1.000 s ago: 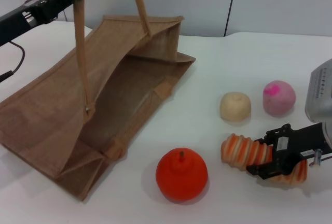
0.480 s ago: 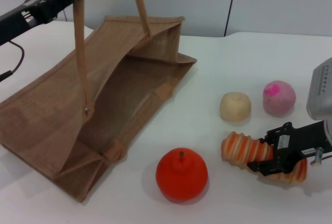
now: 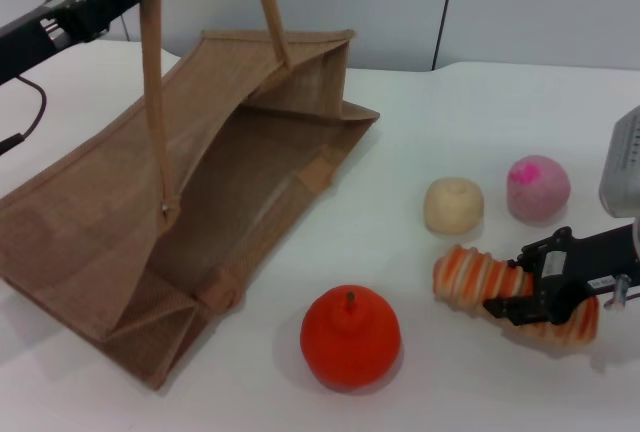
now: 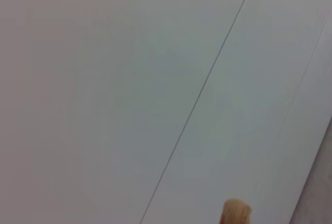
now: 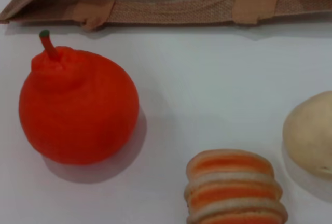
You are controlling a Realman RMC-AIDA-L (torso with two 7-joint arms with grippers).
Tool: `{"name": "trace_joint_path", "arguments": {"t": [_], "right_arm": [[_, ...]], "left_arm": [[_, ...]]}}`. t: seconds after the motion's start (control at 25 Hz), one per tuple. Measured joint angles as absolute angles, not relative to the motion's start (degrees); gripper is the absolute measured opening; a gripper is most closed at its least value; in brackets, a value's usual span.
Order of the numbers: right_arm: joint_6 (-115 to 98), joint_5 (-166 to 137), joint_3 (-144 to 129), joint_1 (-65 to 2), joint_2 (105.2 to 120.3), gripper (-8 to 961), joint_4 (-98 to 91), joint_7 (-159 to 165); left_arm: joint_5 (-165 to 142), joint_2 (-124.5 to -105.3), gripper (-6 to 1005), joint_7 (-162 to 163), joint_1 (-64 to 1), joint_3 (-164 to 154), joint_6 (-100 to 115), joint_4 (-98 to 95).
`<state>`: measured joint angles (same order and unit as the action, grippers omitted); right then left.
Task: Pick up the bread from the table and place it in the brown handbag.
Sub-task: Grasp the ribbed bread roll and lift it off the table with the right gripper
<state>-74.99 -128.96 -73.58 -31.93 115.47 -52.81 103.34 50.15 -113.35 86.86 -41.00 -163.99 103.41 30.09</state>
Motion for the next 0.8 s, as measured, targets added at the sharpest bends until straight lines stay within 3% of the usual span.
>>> {"name": "trace_joint_path", "arguments": {"t": [0.56,0.8], "right_arm": [[-76.3,-128.2,-73.1,-30.2,115.86,484,-63.2,103.9],[-75.4,-124.9,-80.0,-32.3,115.88,452,-65.7,103.9]], "left_arm": [[51.0,-113.29,122,87.7,-42.1,-164.0,105.2,30.1],[50.9,-113.29,122,88.1,-43.6,-164.0,106.5,30.1]]}}
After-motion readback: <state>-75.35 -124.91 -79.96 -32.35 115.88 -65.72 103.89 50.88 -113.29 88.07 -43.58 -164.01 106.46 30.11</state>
